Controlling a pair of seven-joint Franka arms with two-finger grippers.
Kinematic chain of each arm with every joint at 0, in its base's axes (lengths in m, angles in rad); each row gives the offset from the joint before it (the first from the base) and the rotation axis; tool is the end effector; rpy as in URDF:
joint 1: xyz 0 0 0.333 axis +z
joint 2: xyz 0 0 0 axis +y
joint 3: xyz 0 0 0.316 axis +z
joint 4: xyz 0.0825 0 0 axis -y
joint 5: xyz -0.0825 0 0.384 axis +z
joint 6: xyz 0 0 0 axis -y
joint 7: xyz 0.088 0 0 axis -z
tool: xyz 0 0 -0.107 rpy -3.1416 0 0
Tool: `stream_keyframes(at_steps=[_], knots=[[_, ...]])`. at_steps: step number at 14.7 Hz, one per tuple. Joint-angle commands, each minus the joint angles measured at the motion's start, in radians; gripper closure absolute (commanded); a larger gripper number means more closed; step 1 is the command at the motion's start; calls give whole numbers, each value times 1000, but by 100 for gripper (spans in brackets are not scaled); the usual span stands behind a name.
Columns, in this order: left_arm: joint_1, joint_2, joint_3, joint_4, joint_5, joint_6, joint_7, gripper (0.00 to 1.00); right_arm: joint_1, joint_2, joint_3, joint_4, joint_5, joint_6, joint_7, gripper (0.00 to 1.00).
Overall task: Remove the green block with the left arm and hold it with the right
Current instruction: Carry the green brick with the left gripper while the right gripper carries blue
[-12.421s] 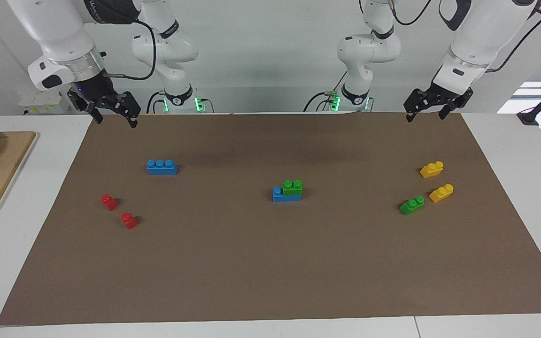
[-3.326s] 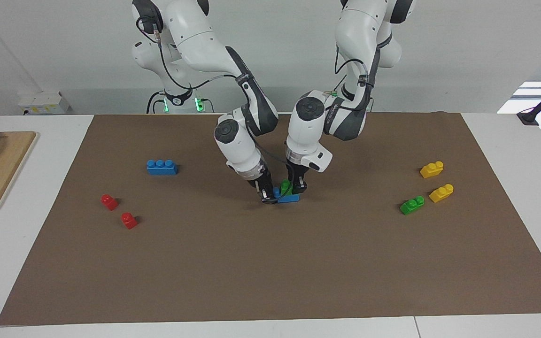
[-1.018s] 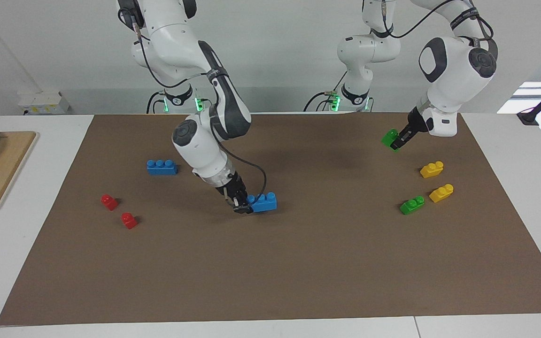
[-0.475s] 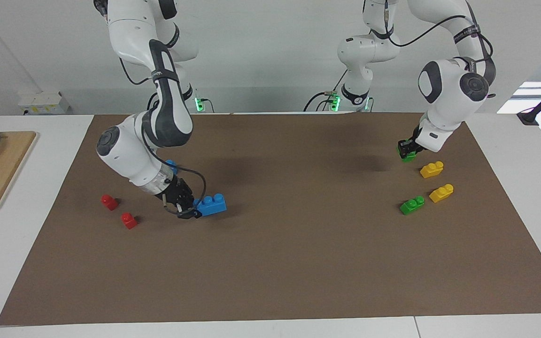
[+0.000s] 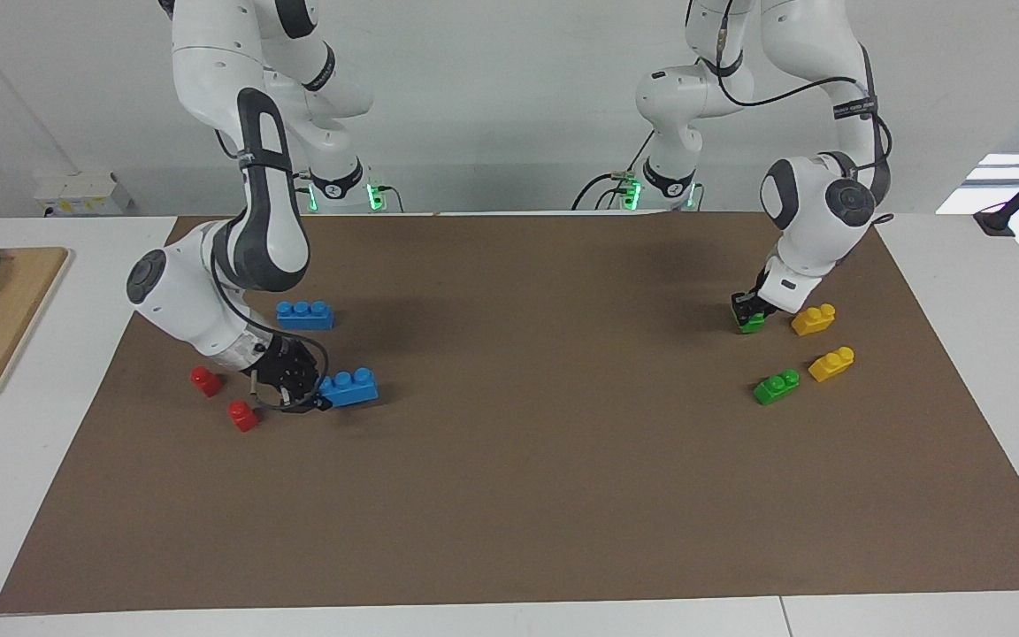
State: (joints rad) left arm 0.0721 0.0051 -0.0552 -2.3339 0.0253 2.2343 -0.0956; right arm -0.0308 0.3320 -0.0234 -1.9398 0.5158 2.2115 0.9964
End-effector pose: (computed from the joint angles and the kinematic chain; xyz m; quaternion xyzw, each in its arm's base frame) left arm 0.4939 0.0091 0.3255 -0.9974 -0.0478 0.0519 0.0115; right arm 0.6118 -0.0162 0.3113 -0.7577 0.6218 0.1145 0.1617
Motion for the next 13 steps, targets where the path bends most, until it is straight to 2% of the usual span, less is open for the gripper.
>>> stream_keyframes(at_steps=[1,7,9,10,11,12,13], knots=[[2,-7,-5,-10,10,39,-47,84,-50,-47,13,-76,4,7,-41,100],[-15,10,-6,-33,8,93,-151,84,-87,-62,13,-119,6,23,-41,100],[-15,12,-6,-33,8,91,-159,80,-93,-64,13,-134,6,42,-41,100],[-15,10,-6,-33,8,91,-159,68,-92,-67,13,-140,6,56,-41,100],[-15,10,-6,-33,8,90,-159,39,-93,-67,11,-142,6,60,-36,100],[-15,12,-6,-31,8,90,-159,1,-93,-67,11,-142,6,60,-38,100],[-17,13,-6,-24,8,84,-159,0,-93,-67,11,-142,6,60,-38,100]])
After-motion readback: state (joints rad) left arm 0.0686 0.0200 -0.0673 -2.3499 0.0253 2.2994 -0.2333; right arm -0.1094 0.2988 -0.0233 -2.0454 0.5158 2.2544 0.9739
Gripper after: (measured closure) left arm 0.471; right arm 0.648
